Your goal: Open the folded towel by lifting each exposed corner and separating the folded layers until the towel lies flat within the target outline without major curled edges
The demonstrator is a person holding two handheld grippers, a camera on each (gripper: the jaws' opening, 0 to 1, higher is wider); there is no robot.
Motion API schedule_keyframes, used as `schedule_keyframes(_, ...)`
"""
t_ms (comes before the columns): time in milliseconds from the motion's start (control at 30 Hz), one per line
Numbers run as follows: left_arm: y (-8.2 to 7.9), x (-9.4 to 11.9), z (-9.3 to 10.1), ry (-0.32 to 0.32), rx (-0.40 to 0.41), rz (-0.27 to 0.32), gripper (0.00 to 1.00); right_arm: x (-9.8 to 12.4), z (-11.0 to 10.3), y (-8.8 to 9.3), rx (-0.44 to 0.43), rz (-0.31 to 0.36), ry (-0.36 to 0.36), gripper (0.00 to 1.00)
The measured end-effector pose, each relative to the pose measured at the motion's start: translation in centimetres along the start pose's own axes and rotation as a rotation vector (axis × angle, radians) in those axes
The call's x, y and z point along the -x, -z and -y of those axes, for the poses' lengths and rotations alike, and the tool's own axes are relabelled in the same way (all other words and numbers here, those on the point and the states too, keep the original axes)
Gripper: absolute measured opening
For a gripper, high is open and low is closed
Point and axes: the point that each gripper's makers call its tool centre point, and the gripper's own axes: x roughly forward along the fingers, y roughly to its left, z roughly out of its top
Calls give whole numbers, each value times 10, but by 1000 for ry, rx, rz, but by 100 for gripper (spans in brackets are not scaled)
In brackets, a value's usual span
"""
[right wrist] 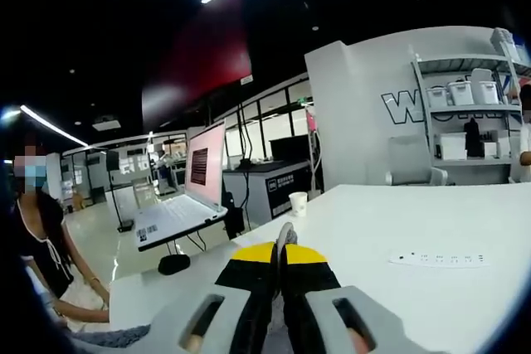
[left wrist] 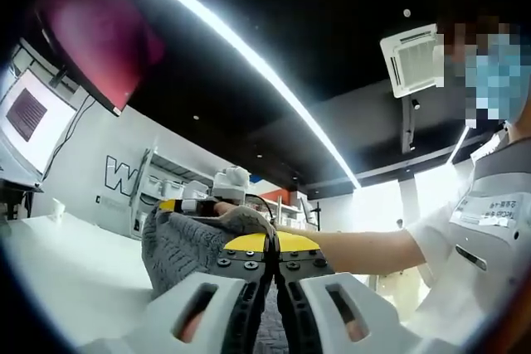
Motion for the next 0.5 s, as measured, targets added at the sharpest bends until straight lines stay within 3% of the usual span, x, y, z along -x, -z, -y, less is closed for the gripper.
schedule_keyframes(500, 6, 9, -8, -27, -21, -18, 1, -5, -1, 17, 9, -24, 8, 0)
